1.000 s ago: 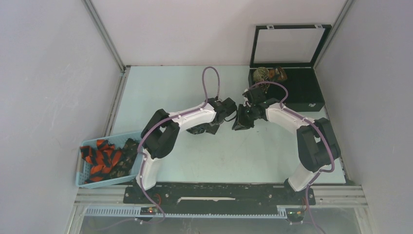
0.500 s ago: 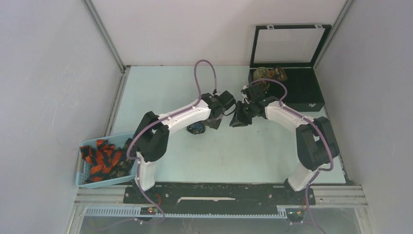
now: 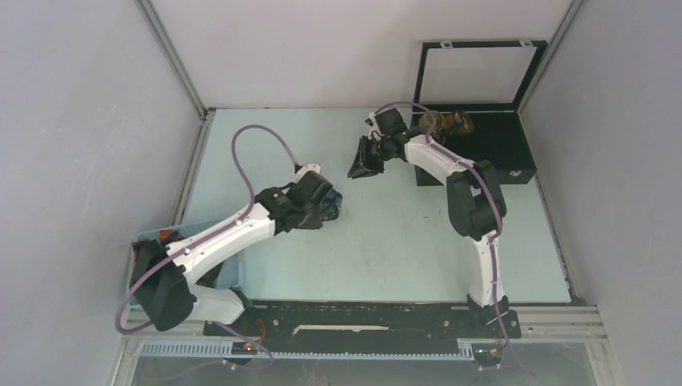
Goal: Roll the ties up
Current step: Roll the tie at the center of the board, then pick up the tie at the center of the board.
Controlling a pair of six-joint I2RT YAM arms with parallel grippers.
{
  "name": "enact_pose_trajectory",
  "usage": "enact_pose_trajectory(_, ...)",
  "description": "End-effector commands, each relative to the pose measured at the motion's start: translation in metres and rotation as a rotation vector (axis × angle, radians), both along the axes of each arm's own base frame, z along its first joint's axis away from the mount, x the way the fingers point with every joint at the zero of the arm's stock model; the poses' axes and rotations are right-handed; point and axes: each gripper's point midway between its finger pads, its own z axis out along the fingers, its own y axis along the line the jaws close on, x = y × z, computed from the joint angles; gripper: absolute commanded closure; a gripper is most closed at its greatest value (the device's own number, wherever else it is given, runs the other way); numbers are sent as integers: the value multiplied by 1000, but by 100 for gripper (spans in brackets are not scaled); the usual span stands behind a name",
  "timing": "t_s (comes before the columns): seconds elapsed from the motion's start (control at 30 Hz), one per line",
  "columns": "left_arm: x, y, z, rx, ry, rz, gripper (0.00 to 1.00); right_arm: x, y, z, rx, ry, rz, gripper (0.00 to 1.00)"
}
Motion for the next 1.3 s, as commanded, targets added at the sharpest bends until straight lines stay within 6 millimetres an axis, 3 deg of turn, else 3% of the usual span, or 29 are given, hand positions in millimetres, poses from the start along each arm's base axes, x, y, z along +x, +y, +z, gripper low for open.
enact_pose_trajectory(0.0,-6,-14,-16,-211,-3,85,69,9,29,4,51,11,73,79)
enact_pose_trajectory(0.13,-7,-17,-39,-295,17,120,79,20,50,-8,48,20,108,79)
enact_pose_trajectory(0.3,0,-26,-61,-367,35,138,87,17,71,-28,23,44,166,81)
enact_pose_trajectory(0.6,27,-27,-80,-382,-7,188,91,-2,78,-56,-11,88,198,82)
enact_pose_trajectory(0.83,45,-28,-90,-356,-27,200,92,-20,87,-66,-31,105,230,83)
enact_pose_trajectory(1.27,74,-31,-90,-316,-43,219,93,-35,91,-70,-46,117,243,85)
